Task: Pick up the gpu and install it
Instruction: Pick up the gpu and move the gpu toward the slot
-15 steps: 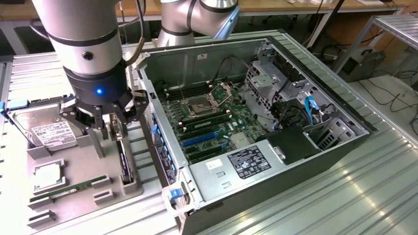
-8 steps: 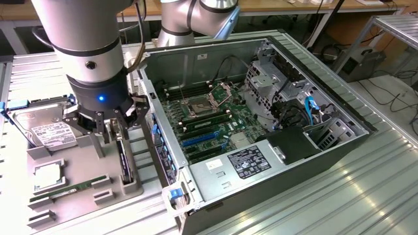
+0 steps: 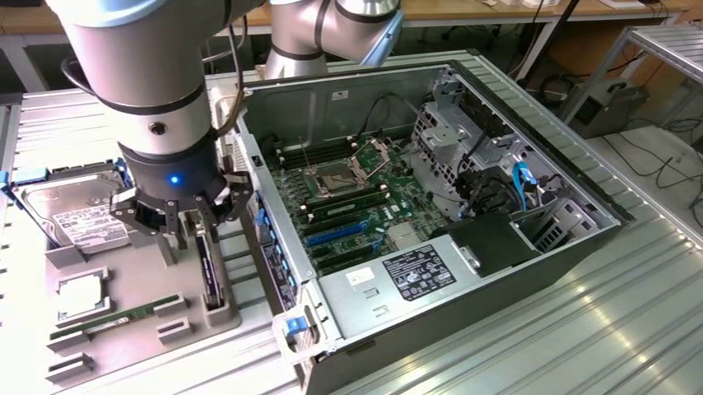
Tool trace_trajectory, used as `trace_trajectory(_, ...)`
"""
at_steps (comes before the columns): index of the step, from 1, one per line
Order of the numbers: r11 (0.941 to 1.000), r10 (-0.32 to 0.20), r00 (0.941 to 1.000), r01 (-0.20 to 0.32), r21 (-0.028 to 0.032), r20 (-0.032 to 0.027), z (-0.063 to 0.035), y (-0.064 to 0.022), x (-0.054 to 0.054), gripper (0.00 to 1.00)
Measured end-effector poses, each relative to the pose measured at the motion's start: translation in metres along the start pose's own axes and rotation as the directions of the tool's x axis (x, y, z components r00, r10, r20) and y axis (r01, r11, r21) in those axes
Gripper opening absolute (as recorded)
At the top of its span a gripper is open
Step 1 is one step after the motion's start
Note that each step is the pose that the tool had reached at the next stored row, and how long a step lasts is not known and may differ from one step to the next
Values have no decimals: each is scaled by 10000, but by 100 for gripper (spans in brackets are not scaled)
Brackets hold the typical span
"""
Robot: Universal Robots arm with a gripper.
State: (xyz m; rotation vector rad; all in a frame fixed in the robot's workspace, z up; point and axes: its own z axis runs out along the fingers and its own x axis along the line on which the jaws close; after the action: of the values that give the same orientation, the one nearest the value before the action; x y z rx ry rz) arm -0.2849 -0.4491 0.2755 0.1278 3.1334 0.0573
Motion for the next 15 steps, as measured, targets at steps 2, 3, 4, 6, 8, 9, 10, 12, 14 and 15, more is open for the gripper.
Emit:
trace_trajectory(2,10000,6,10000,-6,2,-2,47,-3,0,42)
trace_trajectory(3,10000,7,10000,-7,2,-1,65,-3,0,42)
trace_trajectory(4,10000,8,10000,-8,1,-1,85,-4,0,42)
trace_trajectory(6,10000,8,10000,-8,0,0,123,-5,0,42)
trace_trajectory(8,10000,8,10000,-8,1,-1,163,-7,0,42)
trace_trajectory(9,10000,8,10000,-8,1,-1,181,-7,0,42)
trace_trajectory(10,10000,8,10000,-8,1,-1,204,-8,0,42)
trace_trajectory(12,10000,9,10000,-9,1,0,241,-7,0,42)
trace_trajectory(14,10000,9,10000,-9,2,-2,258,-4,2,42)
trace_trajectory(15,10000,8,10000,-8,3,-2,259,-3,2,42)
